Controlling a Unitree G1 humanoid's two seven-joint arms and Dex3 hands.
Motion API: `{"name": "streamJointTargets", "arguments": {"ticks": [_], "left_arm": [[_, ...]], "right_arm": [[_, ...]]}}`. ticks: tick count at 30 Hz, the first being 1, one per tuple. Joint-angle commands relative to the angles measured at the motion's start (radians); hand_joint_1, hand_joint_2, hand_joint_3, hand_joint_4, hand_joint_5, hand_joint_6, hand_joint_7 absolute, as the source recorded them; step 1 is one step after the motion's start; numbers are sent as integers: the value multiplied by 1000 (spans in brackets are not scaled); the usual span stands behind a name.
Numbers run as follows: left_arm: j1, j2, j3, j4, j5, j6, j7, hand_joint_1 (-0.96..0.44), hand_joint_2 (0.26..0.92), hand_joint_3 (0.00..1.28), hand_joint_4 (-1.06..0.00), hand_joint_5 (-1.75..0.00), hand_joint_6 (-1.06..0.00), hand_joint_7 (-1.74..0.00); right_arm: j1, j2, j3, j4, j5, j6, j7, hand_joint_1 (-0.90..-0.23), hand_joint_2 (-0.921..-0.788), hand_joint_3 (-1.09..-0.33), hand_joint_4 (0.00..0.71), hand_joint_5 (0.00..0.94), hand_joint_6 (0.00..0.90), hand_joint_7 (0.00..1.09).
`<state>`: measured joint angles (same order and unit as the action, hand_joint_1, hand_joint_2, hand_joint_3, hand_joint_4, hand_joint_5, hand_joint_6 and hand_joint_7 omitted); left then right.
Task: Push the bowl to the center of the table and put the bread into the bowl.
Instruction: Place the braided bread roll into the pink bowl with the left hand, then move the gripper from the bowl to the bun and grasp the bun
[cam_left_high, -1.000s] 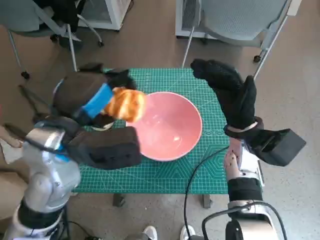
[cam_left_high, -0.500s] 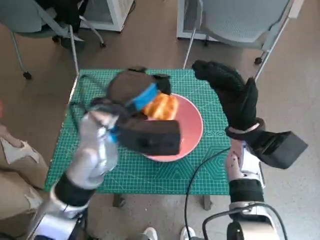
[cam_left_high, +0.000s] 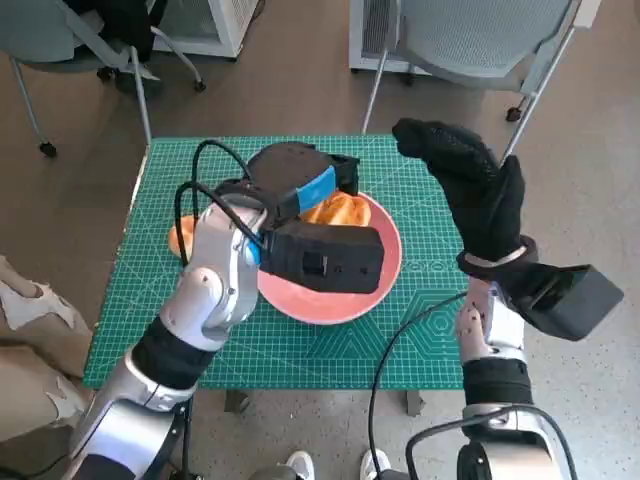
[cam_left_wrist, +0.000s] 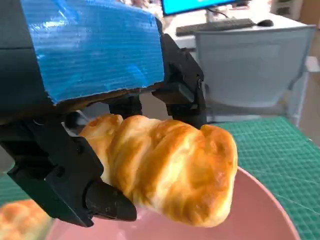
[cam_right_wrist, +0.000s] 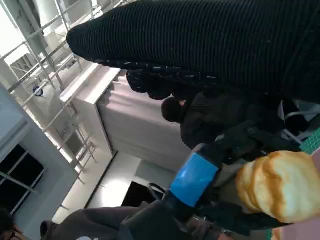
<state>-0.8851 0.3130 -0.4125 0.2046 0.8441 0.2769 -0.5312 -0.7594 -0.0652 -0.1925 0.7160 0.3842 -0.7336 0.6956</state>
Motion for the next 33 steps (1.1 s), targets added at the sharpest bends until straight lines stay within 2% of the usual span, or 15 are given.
{"name": "streamJointTargets", "arguments": {"ticks": [1,2,3,4,5,8,13,23,33], "left_arm": [[-11,7,31,12,-96,-34,-41,-3,790,300,-446,-1026,-437,-1030],[-10,13,31,8,-112,-35,-65,-5,786,240,-426,-705,-414,-786],[-10,17,30,6,-124,-35,-82,-16,772,211,-358,-564,-384,-676],[-12,22,28,2,-132,-31,-101,-31,754,163,-257,-363,-356,-485],[-14,26,25,0,-138,-27,-114,-67,734,125,-176,-232,-328,-345],[-15,39,21,-19,-141,-14,-142,-136,707,75,-75,-77,-291,-169],[-4,59,15,-54,-127,-7,-144,-247,694,43,-12,-12,-258,-75],[45,132,55,-165,-103,17,-126,-328,699,29,1,1,-217,-31],[144,246,150,-382,-44,130,-154,-320,704,22,1,1,-221,-27]], "right_arm": [[29,-3,2,1,-12,-1,-12,-677,-921,-870,79,1,-1,307],[29,-3,2,0,-13,-1,-14,-677,-921,-870,79,1,-1,308],[29,-3,3,-1,-14,-1,-16,-677,-921,-870,79,1,-1,309],[29,-2,3,-1,-15,-1,-19,-676,-921,-870,79,1,-1,310],[29,-2,3,-1,-16,-1,-20,-676,-921,-870,79,1,-1,310],[29,2,5,-3,-19,-1,-27,-676,-921,-869,79,1,-1,312],[30,7,8,-5,-25,-1,-36,-676,-921,-870,79,1,-1,312],[35,13,19,-16,-27,1,-45,-674,-921,-872,78,1,-1,311],[42,12,25,-28,-20,8,-43,-673,-921,-873,78,0,-1,310]]}}
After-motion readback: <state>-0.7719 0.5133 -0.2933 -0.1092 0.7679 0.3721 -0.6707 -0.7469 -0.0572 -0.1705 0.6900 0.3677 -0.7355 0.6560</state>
